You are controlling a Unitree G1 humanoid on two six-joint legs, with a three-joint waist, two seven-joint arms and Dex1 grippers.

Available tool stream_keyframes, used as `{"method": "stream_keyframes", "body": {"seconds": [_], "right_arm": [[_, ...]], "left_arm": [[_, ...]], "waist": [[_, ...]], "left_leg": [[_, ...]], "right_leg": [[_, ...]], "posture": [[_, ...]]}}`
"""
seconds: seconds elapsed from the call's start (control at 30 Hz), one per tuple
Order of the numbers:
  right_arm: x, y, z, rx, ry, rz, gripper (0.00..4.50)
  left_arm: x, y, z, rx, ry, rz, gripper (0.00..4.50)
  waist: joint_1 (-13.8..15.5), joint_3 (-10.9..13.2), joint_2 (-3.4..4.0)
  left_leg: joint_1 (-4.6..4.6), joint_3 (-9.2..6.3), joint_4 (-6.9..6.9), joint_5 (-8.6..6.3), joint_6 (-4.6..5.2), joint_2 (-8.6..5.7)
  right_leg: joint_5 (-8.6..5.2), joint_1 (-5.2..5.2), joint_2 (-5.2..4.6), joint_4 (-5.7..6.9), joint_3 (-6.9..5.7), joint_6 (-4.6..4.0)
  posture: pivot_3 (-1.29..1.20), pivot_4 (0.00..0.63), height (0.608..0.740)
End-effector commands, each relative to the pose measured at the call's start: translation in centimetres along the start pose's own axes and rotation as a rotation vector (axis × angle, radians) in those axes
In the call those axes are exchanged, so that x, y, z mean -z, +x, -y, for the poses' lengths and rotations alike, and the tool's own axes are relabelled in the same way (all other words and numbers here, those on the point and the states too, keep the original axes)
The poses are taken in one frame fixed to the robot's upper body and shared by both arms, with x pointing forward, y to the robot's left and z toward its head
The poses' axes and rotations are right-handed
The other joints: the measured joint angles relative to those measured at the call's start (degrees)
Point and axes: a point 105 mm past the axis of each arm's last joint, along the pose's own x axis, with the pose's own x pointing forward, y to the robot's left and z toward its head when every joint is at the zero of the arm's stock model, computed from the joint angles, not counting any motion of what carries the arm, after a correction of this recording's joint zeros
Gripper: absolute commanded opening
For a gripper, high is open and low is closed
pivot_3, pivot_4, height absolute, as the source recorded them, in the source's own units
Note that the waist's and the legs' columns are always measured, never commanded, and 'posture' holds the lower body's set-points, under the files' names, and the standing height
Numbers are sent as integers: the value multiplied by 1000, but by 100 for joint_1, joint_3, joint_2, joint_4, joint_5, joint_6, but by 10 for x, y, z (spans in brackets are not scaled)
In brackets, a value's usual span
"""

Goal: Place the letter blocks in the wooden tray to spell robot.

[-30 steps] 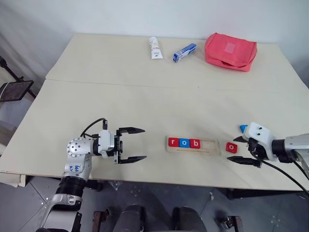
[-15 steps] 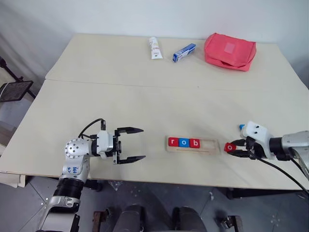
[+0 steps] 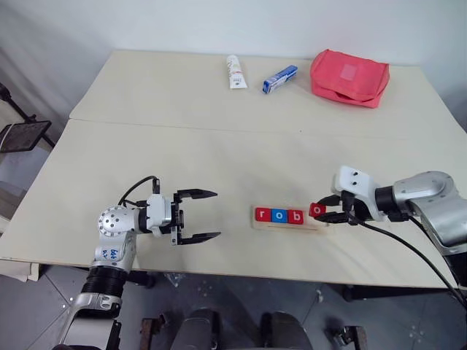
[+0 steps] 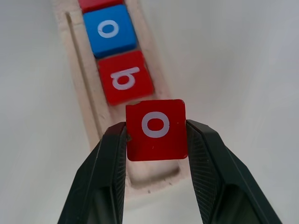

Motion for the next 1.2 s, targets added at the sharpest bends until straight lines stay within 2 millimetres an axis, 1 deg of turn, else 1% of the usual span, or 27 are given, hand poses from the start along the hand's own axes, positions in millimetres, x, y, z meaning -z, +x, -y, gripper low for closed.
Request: {"method": "stream_keyframes", "body": {"seconds": [0.03,0.13,0.33,0.4,0.47,0.5,0.6,0.63,0.83,0.93,1.03,1.13,1.17,1.2], "right_arm": [[-6,2,-1,-19,-36,1,1447],[-9,4,-3,-36,-40,3,1447],[-7,8,-5,-50,-48,-15,1447],[-6,7,-5,-52,-50,-26,2197],[-5,6,-4,-42,-55,-39,2829],[-6,6,-3,-39,-58,-39,3246],[-9,5,0,-19,-70,-32,4251],[-10,5,1,-17,-72,-31,4486],[-17,-2,0,16,-65,5,4486],[-23,-10,-16,-30,-39,67,4486],[-19,-11,-26,-34,-15,56,3846],[-15,-8,-34,-52,8,49,2811],[-14,-7,-37,-58,14,49,2557],[-13,-5,-38,-62,20,49,2170]], "left_arm": [[-4,-4,2,-20,24,2,4500],[-4,-4,3,-27,23,1,4500],[-4,-3,3,-33,23,1,4500],[-4,-3,3,-34,23,1,4500],[-4,-3,3,-35,23,1,4500],[-4,-3,3,-35,23,1,4500],[-3,-1,2,-33,23,4,4500],[-3,-1,2,-32,23,5,4500],[-3,1,1,-29,24,8,4500],[-3,1,1,-27,22,8,4500],[-3,1,1,-25,20,8,4500],[-3,2,0,-21,19,11,4500],[-3,2,0,-20,19,12,4500],[-3,3,0,-18,19,13,4500]], "waist": [[-12,0,0],[-6,0,0],[-8,0,0],[-10,0,0],[-11,0,0],[-10,0,0],[-11,0,0],[-12,0,0],[-7,0,0],[7,0,0],[15,0,0],[8,0,0],[7,0,0],[6,0,0]], "left_leg": [[0,0,0,0,0,0],[0,0,0,0,0,1],[0,0,0,0,0,0],[0,0,0,0,0,0],[0,0,0,0,0,0],[0,0,0,0,0,0],[0,0,0,0,0,0],[0,0,0,0,0,0],[0,0,0,0,0,-1],[0,-3,0,0,0,0],[0,-5,-1,-1,1,-2],[1,-2,0,0,1,-3],[1,-2,0,0,1,-3],[1,-2,0,0,1,-3]], "right_leg": [[0,0,0,0,-1,0],[0,-1,0,2,-4,0],[0,-1,-3,3,-7,0],[0,-1,-3,3,-7,0],[0,-1,-3,3,-7,0],[0,-1,-3,3,-7,0],[0,-1,-3,3,-7,0],[0,-1,-3,3,-7,0],[0,-1,-4,3,-7,0],[0,-1,-4,5,-9,0],[0,0,-5,7,-10,0],[0,1,-6,6,-9,0],[0,1,-6,6,-9,0],[0,1,-6,6,-9,0]], "posture": [[0,150,740],[0,150,740],[0,150,740],[0,150,740],[0,150,740],[0,150,740],[0,150,740],[0,150,740],[0,150,740],[0,150,740],[0,150,740],[0,150,740],[0,150,740],[0,150,740]]}}
